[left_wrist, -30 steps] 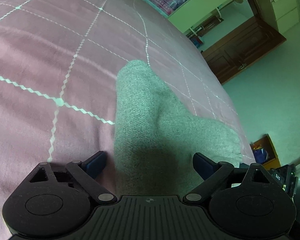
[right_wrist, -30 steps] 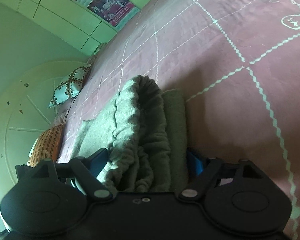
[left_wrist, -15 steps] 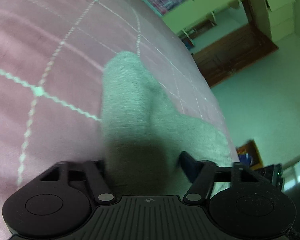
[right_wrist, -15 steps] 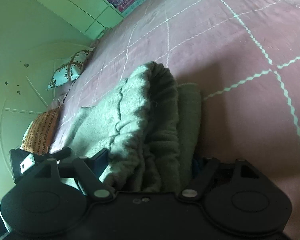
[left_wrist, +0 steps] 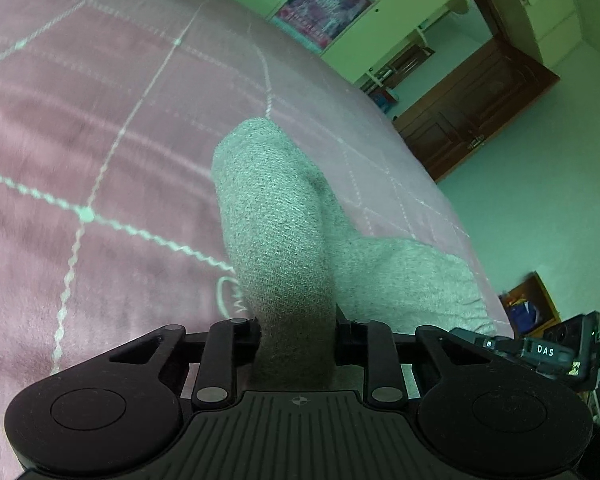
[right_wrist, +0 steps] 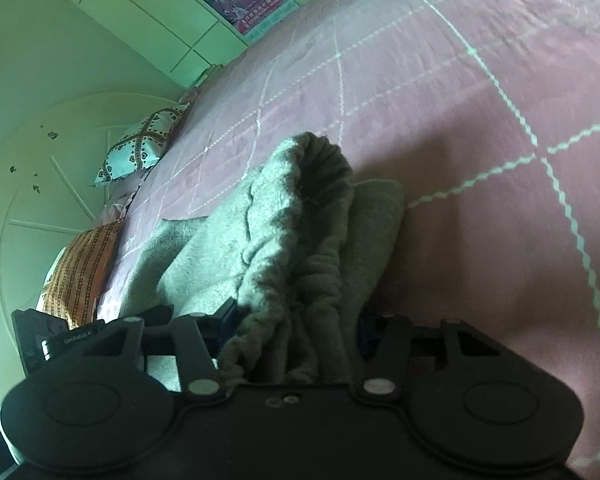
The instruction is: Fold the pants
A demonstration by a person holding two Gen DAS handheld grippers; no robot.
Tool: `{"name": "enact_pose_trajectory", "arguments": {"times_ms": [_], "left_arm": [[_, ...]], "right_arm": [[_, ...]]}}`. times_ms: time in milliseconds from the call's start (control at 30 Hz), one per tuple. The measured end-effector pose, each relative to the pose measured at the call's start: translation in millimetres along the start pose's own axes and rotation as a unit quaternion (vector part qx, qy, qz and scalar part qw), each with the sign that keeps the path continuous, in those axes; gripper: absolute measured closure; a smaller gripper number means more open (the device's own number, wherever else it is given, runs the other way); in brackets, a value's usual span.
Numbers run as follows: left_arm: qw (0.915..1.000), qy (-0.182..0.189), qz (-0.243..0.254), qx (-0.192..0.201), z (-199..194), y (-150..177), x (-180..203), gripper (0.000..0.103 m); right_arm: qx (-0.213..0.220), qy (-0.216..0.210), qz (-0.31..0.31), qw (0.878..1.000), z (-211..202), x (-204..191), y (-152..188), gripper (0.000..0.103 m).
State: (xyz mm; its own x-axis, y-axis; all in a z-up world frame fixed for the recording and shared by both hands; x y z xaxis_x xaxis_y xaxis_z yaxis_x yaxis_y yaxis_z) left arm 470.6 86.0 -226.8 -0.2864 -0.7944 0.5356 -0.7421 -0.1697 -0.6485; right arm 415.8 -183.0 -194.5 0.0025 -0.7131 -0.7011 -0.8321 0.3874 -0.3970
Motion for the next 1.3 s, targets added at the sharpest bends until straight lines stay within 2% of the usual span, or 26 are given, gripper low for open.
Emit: {"name": "enact_pose_trajectory", "arguments": {"times_ms": [367,800,1067,1300], "left_arm": [[0.998,-0.002,0.061,0.019,-52.1,-25.8,31.4,0.077],[0.9943,-0.009,0.093,0.05,-76.7,-49.9,48.7,0.077],[0.9935,-0.028,0.089,0.066,-75.5,-77.9,22.2,0.077],[0.9948,-0.039,0.042,0.084,-45.5,-115.9,-38.6,0.077]], "right_arm": [[0.015,-0.019,-0.045,0.999,-29.8,-45.0,-13.4,0.062],[0.028,-0.035,-0.087,0.995,-39.6,-78.6,-39.8,0.062],[0.02,-0.042,-0.114,0.992,-11.1,-100.8,-61.4,0.062],[0.011,-0.051,-0.118,0.992,51.8,-113.4,-106.4,0.062]]}}
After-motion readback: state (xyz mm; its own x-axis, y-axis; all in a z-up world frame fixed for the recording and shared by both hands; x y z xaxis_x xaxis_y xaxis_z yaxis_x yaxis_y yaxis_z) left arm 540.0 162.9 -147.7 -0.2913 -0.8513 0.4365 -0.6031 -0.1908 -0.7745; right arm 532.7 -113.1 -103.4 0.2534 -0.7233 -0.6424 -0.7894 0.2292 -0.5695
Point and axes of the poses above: each gripper's, at about its wrist camera, not at the fingertips, and z roughly the way its jaws point, x to its right, y to its underside, the point moved 10 cm from there along z, roughly the way its jaws point, and after that the axes turned 9 degrees about z, right-handed, at the moved point
